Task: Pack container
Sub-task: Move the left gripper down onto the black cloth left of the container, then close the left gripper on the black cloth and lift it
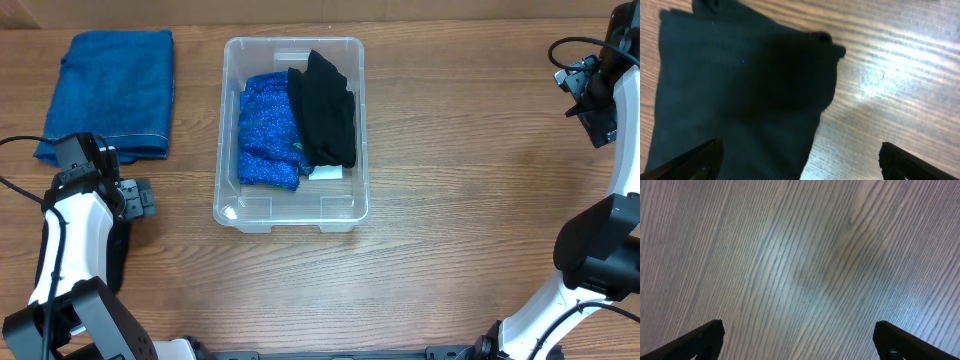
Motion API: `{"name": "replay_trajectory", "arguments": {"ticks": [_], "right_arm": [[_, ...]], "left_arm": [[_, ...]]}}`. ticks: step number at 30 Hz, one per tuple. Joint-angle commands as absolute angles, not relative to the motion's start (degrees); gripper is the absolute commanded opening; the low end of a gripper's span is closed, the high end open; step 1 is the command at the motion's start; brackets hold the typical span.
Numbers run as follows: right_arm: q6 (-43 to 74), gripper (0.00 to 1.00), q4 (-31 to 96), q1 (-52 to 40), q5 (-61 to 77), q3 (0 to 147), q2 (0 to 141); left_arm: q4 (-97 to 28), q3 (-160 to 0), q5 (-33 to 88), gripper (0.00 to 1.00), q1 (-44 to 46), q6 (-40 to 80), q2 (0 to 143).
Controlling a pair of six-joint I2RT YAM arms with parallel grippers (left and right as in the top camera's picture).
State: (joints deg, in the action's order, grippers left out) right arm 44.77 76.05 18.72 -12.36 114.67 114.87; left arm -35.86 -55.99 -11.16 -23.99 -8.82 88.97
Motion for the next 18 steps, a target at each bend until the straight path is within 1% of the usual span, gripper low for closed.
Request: {"name": "replay_trajectory", "arguments": {"ticks": [1, 11, 18], "right_arm": [[45.01, 1.00, 75.88, 18.76, -12.82, 114.72, 114.89], [45.01, 1.00, 75.88, 18.76, -12.82, 114.72, 114.89], [45.01, 1.00, 75.88, 18.76, -12.82, 114.72, 114.89]], "left_arm": [[-38.68, -57.04, -12.01, 1.00, -23.92, -9.58, 89.71], [-38.30, -56.62, -16.62, 1.00, -23.99, -9.65, 91.68], [-37.78, -56.62, -20.21, 1.00, -23.97, -9.67, 98.37]]}}
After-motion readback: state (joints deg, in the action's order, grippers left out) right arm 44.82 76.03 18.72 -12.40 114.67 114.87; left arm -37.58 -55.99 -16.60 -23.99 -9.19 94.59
